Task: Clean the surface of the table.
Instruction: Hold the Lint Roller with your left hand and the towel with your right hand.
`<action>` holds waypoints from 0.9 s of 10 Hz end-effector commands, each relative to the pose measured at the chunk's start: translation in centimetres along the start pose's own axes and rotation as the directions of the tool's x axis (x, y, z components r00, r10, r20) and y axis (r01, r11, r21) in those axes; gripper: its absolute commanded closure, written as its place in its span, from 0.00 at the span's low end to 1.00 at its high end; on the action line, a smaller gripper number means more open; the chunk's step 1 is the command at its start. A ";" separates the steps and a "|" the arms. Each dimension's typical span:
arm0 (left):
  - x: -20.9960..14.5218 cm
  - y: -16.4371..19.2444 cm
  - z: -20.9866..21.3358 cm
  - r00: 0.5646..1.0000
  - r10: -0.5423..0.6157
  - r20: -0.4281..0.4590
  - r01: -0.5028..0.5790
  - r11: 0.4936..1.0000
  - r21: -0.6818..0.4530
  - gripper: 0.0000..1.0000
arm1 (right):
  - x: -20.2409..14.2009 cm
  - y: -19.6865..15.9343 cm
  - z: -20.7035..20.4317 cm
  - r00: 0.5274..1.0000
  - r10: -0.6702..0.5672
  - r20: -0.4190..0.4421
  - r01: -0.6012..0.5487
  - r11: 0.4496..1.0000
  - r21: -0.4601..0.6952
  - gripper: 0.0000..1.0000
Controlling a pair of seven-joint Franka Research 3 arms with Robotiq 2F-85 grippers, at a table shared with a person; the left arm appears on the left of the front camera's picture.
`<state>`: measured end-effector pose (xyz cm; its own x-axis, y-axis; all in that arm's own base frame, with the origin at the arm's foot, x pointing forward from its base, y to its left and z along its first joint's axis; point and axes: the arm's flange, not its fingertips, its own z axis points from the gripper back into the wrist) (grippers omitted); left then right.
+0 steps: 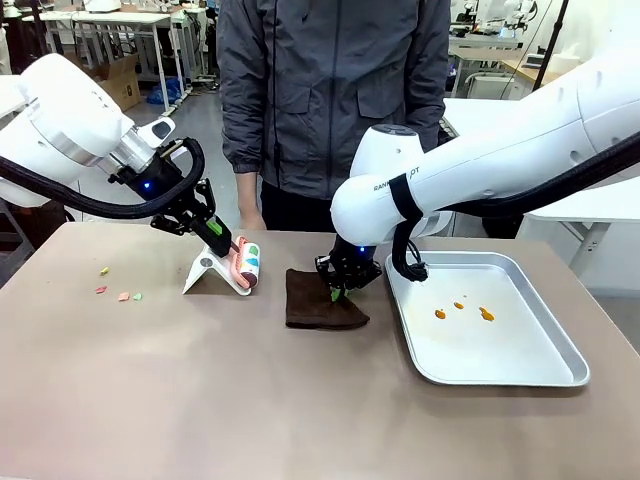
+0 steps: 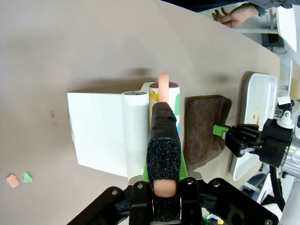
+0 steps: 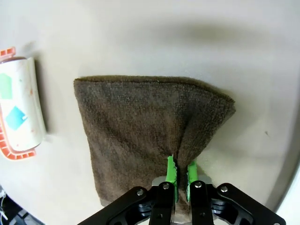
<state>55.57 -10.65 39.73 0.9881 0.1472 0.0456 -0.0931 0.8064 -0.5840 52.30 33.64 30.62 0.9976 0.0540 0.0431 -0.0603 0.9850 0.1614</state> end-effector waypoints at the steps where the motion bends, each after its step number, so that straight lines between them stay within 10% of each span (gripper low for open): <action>1: -0.1 0.1 0.2 1.000 -0.015 0.016 0.015 1.000 -0.004 1.00 | -0.2 -0.4 -0.3 1.000 -0.011 -0.007 0.011 0.999 0.046 1.00; 5: -1.3 -0.4 1.6 0.999 0.008 0.031 -0.004 0.993 -0.119 1.00 | -0.4 -3.8 2.3 0.998 -0.062 -0.012 0.063 0.951 0.302 1.00; 9: -4.1 -0.6 5.8 0.999 -0.030 -0.018 0.021 0.922 -0.387 1.00 | -4.3 -11.5 8.5 0.997 0.068 -0.040 0.000 0.510 0.860 1.00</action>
<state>52.30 -9.93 44.80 0.9868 0.1477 0.0658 -0.0354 0.5941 -0.8036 53.30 25.90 37.95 0.9978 0.0158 0.0648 -0.0601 0.6341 0.7709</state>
